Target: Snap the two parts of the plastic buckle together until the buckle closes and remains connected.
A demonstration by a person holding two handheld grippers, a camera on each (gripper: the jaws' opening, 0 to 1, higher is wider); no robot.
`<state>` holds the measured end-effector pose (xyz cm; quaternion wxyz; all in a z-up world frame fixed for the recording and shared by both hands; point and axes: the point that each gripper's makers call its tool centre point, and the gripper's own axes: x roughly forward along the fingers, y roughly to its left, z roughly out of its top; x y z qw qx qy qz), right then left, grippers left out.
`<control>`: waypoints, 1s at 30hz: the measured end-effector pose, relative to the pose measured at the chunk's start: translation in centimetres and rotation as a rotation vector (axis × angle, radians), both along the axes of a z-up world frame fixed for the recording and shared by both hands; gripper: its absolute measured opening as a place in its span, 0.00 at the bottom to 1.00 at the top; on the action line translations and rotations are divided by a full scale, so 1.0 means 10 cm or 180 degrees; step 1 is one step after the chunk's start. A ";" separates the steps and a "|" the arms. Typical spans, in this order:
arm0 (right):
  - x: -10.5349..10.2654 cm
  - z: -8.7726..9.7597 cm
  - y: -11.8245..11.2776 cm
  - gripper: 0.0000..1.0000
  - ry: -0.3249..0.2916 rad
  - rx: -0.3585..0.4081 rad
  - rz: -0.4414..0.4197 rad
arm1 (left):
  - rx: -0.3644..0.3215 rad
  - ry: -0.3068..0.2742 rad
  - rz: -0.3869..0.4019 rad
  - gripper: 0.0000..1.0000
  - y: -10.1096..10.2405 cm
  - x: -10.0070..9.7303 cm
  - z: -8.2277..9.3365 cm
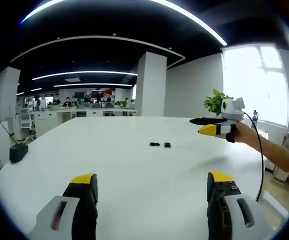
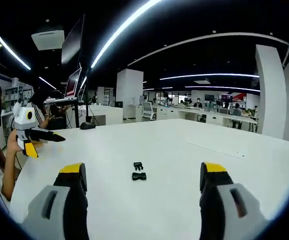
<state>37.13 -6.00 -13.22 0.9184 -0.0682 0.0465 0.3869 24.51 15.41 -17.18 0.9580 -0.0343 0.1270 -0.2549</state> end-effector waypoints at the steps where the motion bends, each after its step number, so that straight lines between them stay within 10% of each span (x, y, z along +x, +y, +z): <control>1: 0.02 -0.01 0.00 0.95 -0.0004 -0.0018 0.0005 | 0.0002 -0.0007 -0.0005 0.92 0.00 0.00 0.01; 30: 0.47 -0.23 0.08 0.90 0.0226 -0.0038 -0.0187 | -0.0033 -0.0018 -0.0045 0.92 -0.02 -0.02 -0.02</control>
